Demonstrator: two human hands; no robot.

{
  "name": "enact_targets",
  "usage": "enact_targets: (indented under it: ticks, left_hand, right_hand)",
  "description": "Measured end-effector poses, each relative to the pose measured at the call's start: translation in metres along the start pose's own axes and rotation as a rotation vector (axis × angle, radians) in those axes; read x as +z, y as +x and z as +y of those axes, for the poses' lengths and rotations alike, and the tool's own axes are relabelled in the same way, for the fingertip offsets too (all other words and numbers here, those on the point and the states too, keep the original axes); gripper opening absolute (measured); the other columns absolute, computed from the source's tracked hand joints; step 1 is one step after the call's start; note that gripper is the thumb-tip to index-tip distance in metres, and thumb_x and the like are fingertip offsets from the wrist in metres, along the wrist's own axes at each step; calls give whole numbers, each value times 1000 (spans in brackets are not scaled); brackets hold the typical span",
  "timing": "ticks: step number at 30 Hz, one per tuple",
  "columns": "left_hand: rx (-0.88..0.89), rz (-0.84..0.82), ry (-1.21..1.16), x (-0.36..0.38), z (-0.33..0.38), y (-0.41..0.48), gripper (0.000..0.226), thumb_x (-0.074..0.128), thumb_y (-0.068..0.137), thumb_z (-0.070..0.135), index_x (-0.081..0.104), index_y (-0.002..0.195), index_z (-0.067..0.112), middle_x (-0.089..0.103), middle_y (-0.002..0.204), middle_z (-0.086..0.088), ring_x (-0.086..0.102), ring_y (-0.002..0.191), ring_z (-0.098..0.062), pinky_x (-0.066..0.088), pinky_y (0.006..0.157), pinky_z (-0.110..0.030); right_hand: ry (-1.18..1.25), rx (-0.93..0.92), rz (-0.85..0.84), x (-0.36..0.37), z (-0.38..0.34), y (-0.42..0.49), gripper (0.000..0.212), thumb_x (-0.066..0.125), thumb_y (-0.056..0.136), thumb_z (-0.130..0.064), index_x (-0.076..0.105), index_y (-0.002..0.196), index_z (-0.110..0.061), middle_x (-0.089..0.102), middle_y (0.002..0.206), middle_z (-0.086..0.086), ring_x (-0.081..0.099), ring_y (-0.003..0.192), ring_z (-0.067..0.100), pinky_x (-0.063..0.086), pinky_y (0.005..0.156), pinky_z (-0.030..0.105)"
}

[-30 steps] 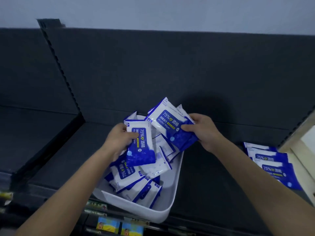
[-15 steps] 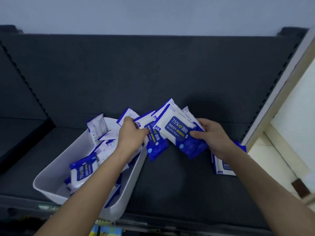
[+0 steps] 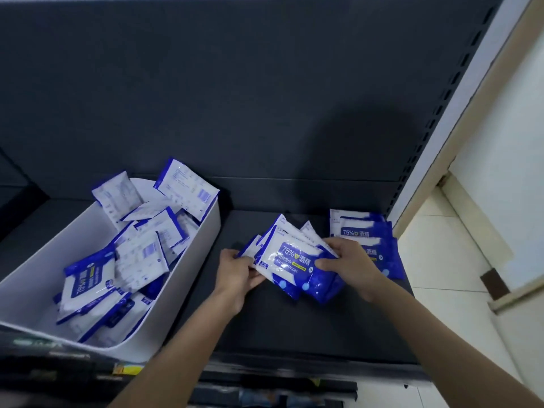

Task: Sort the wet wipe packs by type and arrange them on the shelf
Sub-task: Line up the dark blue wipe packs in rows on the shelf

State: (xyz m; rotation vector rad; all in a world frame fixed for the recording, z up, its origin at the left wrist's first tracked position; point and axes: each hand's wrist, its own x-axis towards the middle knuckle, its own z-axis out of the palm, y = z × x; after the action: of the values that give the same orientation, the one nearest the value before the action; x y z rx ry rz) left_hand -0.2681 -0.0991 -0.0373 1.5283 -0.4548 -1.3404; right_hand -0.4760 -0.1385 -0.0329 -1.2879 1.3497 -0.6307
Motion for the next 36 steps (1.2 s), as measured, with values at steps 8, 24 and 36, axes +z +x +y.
enact_targets:
  ticks: [8, 24, 36]
  left_hand:
    - [-20, -180, 468, -14, -1, 5, 37, 81, 74, 29, 62, 99, 10, 75, 84, -6, 72, 75, -21, 59, 74, -35]
    - [82, -258, 311, -48, 2, 15, 32, 66, 84, -1, 55, 112, 10, 71, 107, -5, 70, 95, -19, 58, 78, -34]
    - [102, -264, 319, -47, 1, 15, 29, 65, 85, -2, 55, 108, 12, 70, 104, -4, 69, 90, -17, 58, 70, -29]
  right_hand:
    - [-153, 1, -86, 0, 0, -2, 31, 72, 83, -14, 57, 108, -23, 65, 106, -6, 65, 94, 8, 55, 72, 25]
    - [-395, -256, 185, 0, -44, 13, 21, 67, 87, -30, 62, 86, -9, 64, 75, 0, 58, 67, 15, 41, 56, 26]
    - [-560, -330, 177, 11, -48, 15, 21, 67, 87, -29, 63, 91, -9, 61, 79, -1, 55, 70, 12, 38, 56, 19]
